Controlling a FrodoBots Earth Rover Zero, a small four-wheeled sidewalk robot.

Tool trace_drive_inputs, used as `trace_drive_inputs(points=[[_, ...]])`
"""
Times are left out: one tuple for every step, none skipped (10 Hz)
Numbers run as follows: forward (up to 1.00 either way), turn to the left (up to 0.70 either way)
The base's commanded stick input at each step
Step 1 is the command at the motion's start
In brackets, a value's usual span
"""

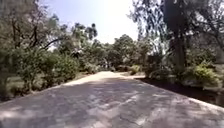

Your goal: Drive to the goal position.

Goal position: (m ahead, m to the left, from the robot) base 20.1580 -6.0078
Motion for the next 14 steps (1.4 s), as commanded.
trace_drive_inputs(points=[[0.50, 0.00], [0.50, 0.00], [0.50, 0.00], [0.50, 0.00], [0.50, 0.00], [0.50, 0.00], [0.50, 0.00], [0.50, 0.00], [0.50, 0.00], [0.50, 0.00], [0.50, 0.00], [0.50, 0.00], [0.50, 0.00], [0.50, 0.00]])
